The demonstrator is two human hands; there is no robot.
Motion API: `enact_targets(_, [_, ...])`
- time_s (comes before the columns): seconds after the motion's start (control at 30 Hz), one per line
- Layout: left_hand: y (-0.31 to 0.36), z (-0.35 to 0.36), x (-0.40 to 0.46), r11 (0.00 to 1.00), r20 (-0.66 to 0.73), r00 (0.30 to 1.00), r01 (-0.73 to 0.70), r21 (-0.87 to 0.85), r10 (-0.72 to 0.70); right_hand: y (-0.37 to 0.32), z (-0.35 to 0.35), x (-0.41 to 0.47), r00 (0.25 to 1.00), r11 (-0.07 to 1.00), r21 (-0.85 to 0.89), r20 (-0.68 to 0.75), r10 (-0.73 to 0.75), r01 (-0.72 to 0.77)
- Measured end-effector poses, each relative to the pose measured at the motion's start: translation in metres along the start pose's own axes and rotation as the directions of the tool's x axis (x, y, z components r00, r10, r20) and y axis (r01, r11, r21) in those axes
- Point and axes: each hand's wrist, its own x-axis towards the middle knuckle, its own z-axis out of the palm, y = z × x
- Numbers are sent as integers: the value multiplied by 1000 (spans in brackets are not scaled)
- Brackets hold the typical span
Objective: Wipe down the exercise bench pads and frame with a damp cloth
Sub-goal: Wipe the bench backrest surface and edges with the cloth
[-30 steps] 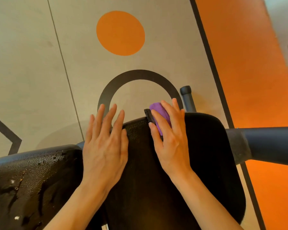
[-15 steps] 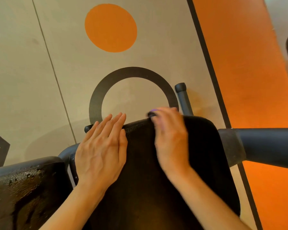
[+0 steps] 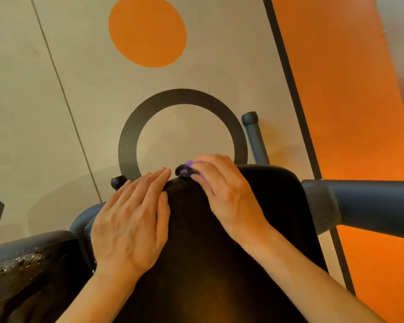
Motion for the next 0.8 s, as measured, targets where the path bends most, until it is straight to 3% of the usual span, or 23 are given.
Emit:
enact_targets(0.03, [0, 0, 0, 1000, 6, 1000, -1, -5, 1, 18, -10, -4, 1000, 1000, -20, -5, 4, -4])
enact_targets(0.17, [0, 0, 0, 1000, 7, 1000, 2, -27, -2, 25, -22, -9, 927, 939, 43, -150, 344, -342])
enact_targets(0.23, [1, 0, 0, 1000, 1, 1000, 2, -26, -2, -6, -1, 0, 951, 955, 73, -94, 294, -288])
enact_targets(0.33, [2, -1, -1, 1000, 0, 1000, -2, -19, 2, -13, 6, 2, 997, 997, 14, -7, 81, -81])
enact_targets(0.5, [4, -3, -1, 1000, 25, 999, 23, -1, -23, -11, 6, -6, 979, 980, -51, -80, 189, -193])
enact_targets(0.67, [5, -5, -2, 1000, 20, 1000, 14, -2, -14, 17, -6, -3, 997, 997, 36, -42, 68, -66])
enact_targets(0.73, [5, -5, -2, 1000, 17, 1000, 13, -14, -12, 54, -25, -16, 966, 974, 51, -131, 225, -220])
enact_targets(0.8, [5, -5, -2, 1000, 5, 1000, 11, -26, -11, 72, -38, -28, 871, 905, 104, -249, 425, -412])
